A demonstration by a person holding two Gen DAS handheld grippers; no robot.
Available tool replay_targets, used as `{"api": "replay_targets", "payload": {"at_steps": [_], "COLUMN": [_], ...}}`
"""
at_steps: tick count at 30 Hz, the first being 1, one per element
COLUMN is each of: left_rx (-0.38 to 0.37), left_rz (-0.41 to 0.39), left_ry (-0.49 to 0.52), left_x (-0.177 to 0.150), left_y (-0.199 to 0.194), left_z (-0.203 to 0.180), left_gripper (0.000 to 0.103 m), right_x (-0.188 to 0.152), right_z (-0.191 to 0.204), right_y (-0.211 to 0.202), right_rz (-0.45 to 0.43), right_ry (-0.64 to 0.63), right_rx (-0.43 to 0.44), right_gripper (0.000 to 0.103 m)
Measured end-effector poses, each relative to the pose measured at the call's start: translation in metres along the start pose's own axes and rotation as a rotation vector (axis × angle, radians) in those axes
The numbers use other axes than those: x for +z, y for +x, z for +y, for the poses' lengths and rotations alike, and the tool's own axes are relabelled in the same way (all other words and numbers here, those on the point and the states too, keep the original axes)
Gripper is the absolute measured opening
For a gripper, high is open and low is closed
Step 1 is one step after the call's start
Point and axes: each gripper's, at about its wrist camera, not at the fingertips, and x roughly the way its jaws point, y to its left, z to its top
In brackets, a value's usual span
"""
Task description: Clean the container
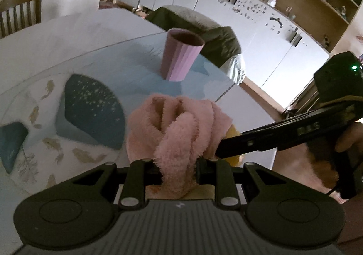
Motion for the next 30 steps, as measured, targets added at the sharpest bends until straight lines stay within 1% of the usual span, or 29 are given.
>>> {"api": "replay_targets", "payload": {"at_steps": [9,13,15,19,23,26,30], "left_rx": [0.063,0.106,0.147,0.169,0.146,0.148,0.166], "left_rz": [0.076,0.089,0.087,0.046,-0.006,-0.042,-0.078], "left_ry": [-0.004,-0.002,-0.009,-0.006,0.029,0.114,0.213], "left_x": [-0.010,-0.015,-0.016,-0.018,-0.015,-0.012,-0.011], "left_y": [0.025,0.028,0.025,0.002,-0.030,-0.054,-0.086], "left_z": [0.025,0.035,0.039,0.040,0.031,0.015,0.000], "left_gripper": [0.023,0.023,0.023,0.023,0.023,0.023,0.023], "right_x": [0.001,0.002,0.001,0.001,0.002,0.002,0.002], "right_z": [0.000,-0.001,-0.003,-0.006,-0.008,-0.008,-0.004], "right_y": [-0.001,-0.001,-0.001,0.000,0.001,0.003,0.004], "right_rz": [-0.010,-0.013,-0.015,-0.018,-0.020,-0.023,-0.030], "right_ry": [0.029,0.057,0.078,0.118,0.151,0.178,0.174], "right_rx": [-0.011,-0.014,-0.012,-0.008,-0.008,-0.005,-0.009], "right_gripper": [0.060,0.060,0.060,0.060,0.060,0.060,0.060]}}
